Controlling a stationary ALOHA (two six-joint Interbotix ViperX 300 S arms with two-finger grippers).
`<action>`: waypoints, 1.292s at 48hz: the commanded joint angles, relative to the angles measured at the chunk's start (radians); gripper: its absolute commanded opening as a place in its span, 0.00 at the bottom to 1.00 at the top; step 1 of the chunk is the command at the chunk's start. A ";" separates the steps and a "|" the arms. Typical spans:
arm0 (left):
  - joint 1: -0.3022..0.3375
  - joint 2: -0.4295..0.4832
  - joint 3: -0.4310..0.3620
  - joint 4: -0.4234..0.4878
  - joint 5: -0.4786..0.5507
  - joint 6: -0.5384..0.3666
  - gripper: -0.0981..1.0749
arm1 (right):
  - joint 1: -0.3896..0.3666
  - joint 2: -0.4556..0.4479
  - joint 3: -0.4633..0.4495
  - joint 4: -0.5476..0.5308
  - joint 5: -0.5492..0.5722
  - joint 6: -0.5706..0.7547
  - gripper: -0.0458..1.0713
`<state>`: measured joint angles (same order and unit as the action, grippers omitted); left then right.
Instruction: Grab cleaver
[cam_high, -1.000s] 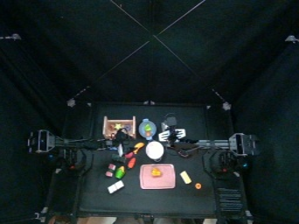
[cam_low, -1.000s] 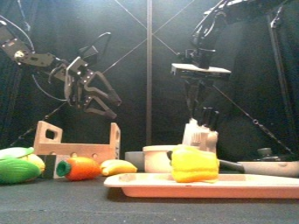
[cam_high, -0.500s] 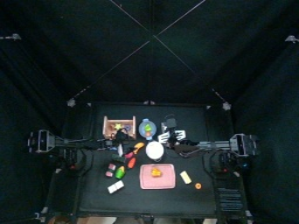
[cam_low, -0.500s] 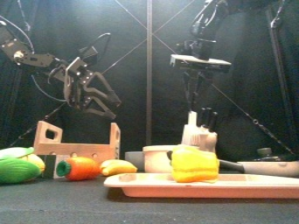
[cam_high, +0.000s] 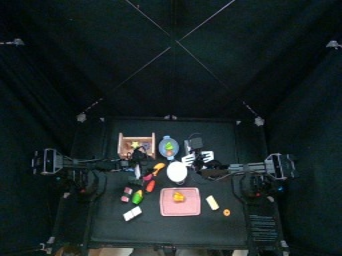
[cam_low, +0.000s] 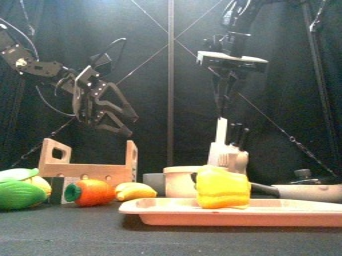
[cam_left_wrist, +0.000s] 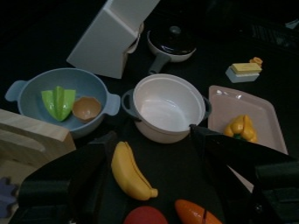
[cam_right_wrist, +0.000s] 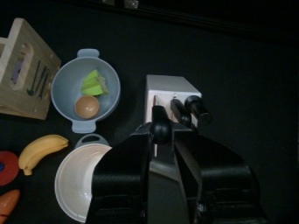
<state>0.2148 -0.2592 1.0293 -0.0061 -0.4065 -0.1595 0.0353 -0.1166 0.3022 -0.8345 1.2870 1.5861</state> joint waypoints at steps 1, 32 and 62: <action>0.003 -0.002 -0.012 0.000 -0.003 0.000 0.93 | 0.014 -0.041 -0.028 -0.012 0.021 0.000 0.55; 0.002 -0.002 -0.009 0.000 0.000 0.000 0.93 | 0.107 -0.089 -0.051 -0.037 0.071 -0.002 0.55; 0.002 -0.003 -0.011 -0.012 0.003 -0.002 0.93 | 0.156 -0.117 -0.037 -0.066 0.080 0.000 0.55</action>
